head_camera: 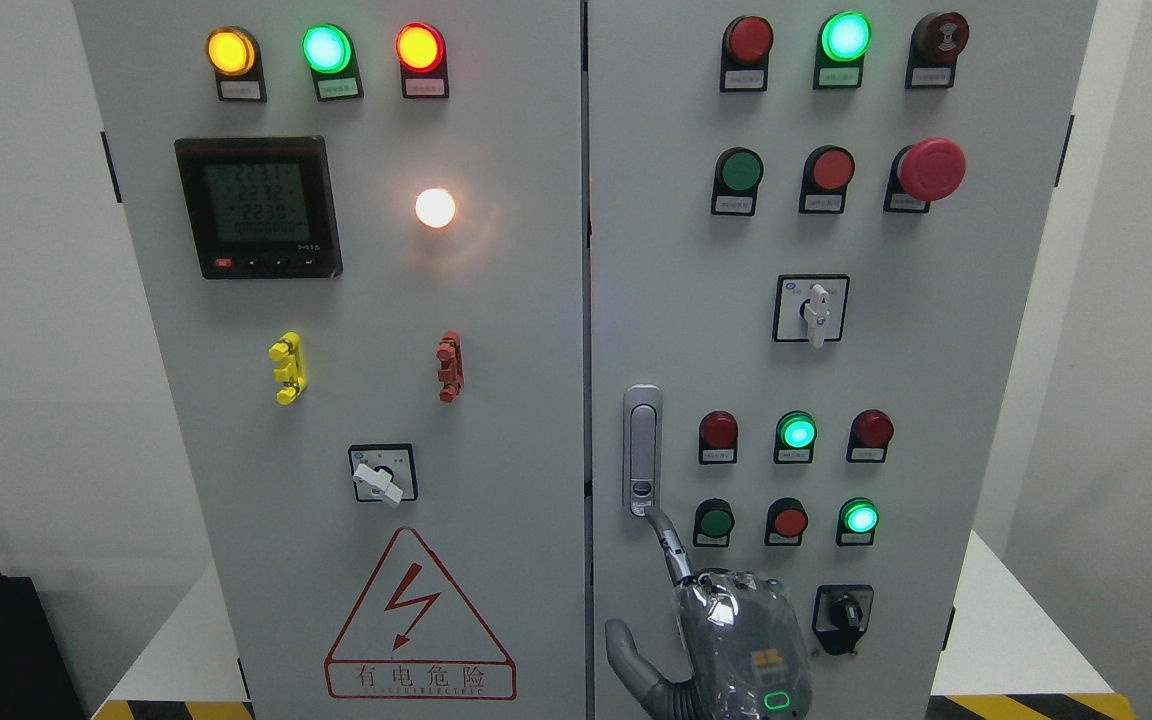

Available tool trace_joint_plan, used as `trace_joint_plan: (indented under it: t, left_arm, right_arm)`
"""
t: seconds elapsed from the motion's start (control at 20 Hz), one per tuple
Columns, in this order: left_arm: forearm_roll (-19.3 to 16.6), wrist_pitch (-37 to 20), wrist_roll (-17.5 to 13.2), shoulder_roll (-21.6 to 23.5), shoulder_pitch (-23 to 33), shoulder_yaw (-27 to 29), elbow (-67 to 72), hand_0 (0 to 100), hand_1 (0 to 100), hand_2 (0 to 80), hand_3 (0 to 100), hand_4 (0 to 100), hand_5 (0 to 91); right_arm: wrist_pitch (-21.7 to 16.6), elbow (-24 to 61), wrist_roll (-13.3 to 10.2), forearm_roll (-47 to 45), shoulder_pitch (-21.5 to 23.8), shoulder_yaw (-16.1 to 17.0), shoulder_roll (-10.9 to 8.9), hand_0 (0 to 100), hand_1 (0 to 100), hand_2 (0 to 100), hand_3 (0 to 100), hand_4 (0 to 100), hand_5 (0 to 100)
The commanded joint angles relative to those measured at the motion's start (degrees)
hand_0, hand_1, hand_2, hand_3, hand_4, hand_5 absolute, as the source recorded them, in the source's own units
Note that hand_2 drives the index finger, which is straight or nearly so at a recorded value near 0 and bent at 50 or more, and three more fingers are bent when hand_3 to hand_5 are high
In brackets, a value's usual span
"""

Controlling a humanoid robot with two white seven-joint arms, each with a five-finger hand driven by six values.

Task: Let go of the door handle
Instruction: 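Position the right hand fingers beside the lower end of the silver handle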

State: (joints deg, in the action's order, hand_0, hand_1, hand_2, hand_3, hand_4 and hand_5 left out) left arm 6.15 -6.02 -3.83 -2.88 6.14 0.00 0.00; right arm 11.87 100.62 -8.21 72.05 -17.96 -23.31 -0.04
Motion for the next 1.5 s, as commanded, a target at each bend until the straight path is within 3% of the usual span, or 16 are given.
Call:
trace_joint_plan:
  t: [0.0, 1.0, 1.1, 1.45]
  left_arm:
    - [0.0, 0.0, 0.0, 0.1, 0.0, -0.8, 1.1, 12, 39, 0.0, 0, 0, 0.0]
    - [0.0, 0.0, 0.0, 0.0, 0.0, -0.8, 1.1, 12, 39, 0.0, 0, 0, 0.0]
    - [0.0, 0.0, 0.0, 0.0, -0.1, -0.8, 1.1, 12, 39, 0.0, 0, 0, 0.0]
    - [0.0, 0.0, 0.0, 0.1, 0.0, -0.8, 1.1, 12, 39, 0.0, 0, 0, 0.0]
  right_arm:
    - [0.1, -2.5, 0.0, 0.2, -1.4, -0.2, -0.66, 38, 37, 0, 100, 95, 100]
    - [0.1, -3.9, 0.2, 0.2, -1.6, -0.1, -0.66, 38, 37, 0, 100, 95, 100]
    - [0.2, -3.9, 1.4, 0.2, -1.6, 0.0, -0.66, 38, 37, 0, 100, 95, 100]
    - [0.0, -3.9, 1.6, 0.2, -1.6, -0.2, -0.66, 37, 37, 0, 100, 95, 100]
